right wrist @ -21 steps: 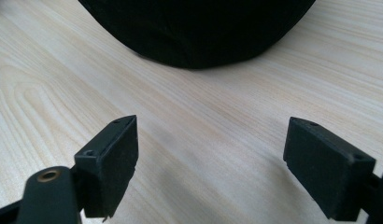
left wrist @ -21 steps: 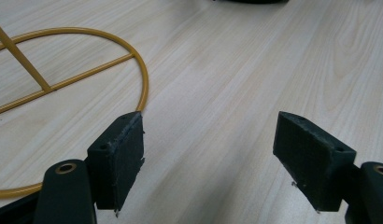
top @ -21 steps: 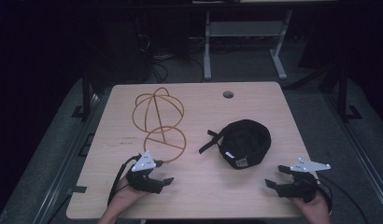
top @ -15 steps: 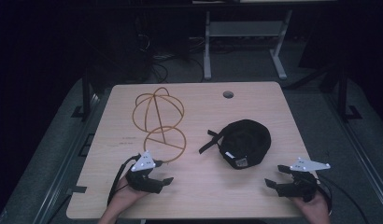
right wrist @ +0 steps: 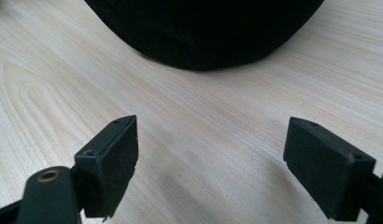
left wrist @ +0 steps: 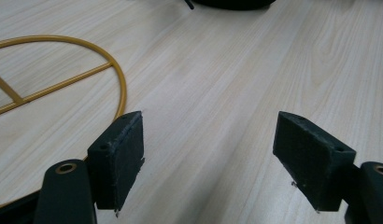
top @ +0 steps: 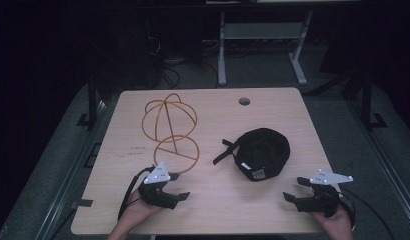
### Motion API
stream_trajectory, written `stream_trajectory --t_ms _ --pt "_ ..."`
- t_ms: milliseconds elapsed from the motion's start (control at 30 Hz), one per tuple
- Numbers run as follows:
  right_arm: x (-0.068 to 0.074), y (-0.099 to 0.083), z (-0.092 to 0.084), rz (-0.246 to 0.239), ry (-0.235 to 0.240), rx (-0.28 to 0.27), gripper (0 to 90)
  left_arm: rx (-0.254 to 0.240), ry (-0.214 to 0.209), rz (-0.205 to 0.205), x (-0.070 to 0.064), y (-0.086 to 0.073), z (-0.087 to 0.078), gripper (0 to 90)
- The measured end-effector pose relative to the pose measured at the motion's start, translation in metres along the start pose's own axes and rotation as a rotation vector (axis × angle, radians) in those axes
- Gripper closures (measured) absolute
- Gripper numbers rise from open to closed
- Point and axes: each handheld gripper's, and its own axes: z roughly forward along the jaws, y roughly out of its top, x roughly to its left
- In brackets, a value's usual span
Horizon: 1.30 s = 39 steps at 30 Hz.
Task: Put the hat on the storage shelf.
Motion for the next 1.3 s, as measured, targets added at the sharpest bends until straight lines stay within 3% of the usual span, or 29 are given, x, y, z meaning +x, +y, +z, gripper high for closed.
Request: stream_trajectory --t_ms 467,933,1300 --pt "0.000 0.000 0.000 0.002 0.008 -0.002 17.5 -0.012 -0.053 0.005 -0.008 0.012 0.009 22.5" --pt "0.000 -0.001 0.000 0.009 0.007 -0.003 17.5 -0.033 -0.087 0.019 -0.010 0.040 0.014 22.5" --pt "-0.001 -0.001 -0.003 0.017 0.014 -0.028 17.6 -0.011 -0.132 0.095 -0.027 0.065 0.035 22.5"
